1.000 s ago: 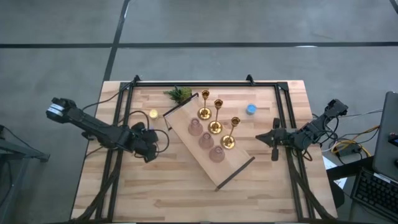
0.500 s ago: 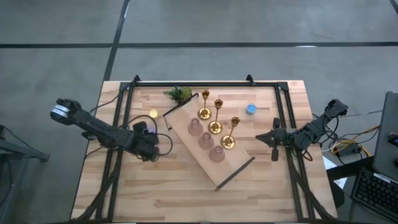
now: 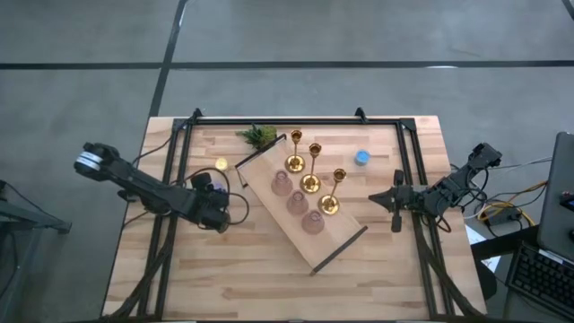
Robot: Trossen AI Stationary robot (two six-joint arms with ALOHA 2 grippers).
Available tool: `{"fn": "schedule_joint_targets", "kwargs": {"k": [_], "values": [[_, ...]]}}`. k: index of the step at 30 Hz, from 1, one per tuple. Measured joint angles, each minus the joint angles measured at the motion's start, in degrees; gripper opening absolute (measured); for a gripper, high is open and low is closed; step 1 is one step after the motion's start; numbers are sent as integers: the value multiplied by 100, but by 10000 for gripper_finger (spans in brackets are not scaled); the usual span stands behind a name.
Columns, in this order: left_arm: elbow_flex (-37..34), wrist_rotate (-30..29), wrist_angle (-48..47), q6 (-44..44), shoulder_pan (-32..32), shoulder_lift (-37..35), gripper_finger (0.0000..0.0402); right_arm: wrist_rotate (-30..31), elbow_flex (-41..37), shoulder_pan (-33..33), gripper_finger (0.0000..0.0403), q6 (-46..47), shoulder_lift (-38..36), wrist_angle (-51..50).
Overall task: Pick & Place candle stick holders
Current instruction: Put the purple scented candle on the shelf
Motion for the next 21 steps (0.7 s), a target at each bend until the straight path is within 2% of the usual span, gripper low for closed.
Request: {"fn": "schedule_joint_targets", "kwargs": {"k": [15,21], "values": [[-329,101,180,-205,0,38,179,0,0,-2,8,0,0,1],[-347,94,244,-210,0,38,152,0,0,-2,8,0,0,2]]}}
